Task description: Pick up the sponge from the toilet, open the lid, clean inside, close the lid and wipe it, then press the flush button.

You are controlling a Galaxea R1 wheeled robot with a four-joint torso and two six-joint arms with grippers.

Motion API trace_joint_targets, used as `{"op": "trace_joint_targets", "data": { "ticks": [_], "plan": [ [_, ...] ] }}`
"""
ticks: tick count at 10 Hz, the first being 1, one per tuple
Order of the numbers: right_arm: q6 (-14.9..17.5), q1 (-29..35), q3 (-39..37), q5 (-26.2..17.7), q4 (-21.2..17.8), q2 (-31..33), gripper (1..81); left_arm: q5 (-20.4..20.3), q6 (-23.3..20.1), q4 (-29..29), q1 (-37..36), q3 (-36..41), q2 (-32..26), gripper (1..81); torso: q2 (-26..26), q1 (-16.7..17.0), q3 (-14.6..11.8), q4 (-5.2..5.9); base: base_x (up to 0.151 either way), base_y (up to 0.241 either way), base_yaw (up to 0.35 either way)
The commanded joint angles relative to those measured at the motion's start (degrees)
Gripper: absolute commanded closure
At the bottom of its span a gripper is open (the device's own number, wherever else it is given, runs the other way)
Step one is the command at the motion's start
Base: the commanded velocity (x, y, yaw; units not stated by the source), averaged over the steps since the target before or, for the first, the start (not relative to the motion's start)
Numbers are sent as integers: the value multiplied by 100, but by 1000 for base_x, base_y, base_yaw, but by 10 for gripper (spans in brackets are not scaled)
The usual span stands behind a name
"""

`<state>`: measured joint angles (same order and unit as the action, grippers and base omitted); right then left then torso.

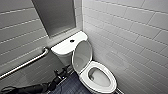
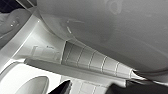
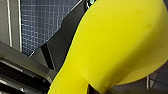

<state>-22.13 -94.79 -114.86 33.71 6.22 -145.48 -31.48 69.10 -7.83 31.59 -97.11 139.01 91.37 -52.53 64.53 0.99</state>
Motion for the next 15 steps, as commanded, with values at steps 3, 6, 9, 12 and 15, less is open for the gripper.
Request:
{"op": "trace_joint_targets", "data": {
  "ticks": [3, 6, 9, 12, 15],
  "plan": [
    [24, -124, -150, -286, 142, 122, 811, 1771, 113, 5493, 411, 873, -1109, 10, 0, 0, 0, 0, 0, 0, 0],
    [7, -27, -132, -286, 476, 148, 811, 2962, 95, 7405, 1587, 1984, -1480, 10, 0, 0, 0, 0, 0, 0, 0],
    [7, -53, -141, -338, 644, 104, 811, 3007, 95, 8481, 3224, 1977, -1446, 10, 0, 0, 0, 0, 0, 0, 0],
    [-2, -53, -89, -304, 626, 87, 811, 3025, 86, 8640, 4254, 1538, -1192, 10, 2, 0, -2, 0, 0, 0, 0],
    [-2, -53, 79, -286, 644, 130, 811, 3007, 34, 8666, 4817, 922, -795, 10, 2, 0, -7, 0, 0, 0, 0]
  ]
}}
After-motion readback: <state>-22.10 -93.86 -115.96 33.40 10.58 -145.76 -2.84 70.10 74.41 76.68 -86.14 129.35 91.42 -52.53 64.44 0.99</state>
